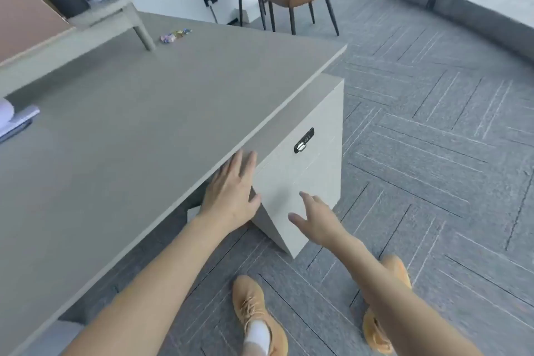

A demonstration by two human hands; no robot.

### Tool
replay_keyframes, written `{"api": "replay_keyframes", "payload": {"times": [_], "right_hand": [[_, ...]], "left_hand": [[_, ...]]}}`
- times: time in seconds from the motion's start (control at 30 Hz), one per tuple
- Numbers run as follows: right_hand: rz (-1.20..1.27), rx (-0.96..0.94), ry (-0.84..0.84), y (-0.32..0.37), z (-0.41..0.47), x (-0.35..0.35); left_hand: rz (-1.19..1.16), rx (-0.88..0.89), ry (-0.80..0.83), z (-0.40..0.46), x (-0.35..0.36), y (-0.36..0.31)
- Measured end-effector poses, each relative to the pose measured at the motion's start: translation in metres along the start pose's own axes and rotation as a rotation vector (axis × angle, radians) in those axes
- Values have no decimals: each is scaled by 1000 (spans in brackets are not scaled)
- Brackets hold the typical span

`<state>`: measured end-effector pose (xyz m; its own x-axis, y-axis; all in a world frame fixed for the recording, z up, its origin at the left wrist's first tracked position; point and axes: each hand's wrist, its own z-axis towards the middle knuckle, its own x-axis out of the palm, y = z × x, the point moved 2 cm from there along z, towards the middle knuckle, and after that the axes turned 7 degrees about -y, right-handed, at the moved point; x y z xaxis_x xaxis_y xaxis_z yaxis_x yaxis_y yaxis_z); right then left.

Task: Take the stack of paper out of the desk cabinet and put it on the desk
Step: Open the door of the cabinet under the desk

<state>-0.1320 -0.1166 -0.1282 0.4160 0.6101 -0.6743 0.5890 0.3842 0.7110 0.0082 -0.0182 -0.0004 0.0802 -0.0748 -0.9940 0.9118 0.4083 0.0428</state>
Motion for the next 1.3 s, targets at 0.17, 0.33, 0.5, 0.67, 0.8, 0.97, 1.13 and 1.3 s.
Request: {"api": "replay_keyframes", "payload": {"times": [0.17, 0.33, 0.5, 0.67, 0.8, 0.97, 1.13, 1.3], "right_hand": [[213, 104, -52, -14, 14, 39], [400, 126, -122, -16, 31, 77], [564, 221, -256, -10, 44, 115], [606, 287, -425, -5, 57, 129], [547, 210, -438, -11, 60, 121], [454, 167, -405, -15, 53, 109], [432, 169, -380, -19, 40, 100], [377, 145, -333, -52, 9, 87]], "left_hand": [[163, 174, -17, 19, 22, -10], [341, 303, -12, 39, 30, -11], [501, 293, -10, 50, 40, -11], [516, 305, -38, 50, 42, -10], [534, 315, -34, 50, 40, -13], [553, 292, 2, 49, 37, -18], [568, 251, 28, 48, 35, -22], [583, 252, 31, 48, 35, -23]]}}
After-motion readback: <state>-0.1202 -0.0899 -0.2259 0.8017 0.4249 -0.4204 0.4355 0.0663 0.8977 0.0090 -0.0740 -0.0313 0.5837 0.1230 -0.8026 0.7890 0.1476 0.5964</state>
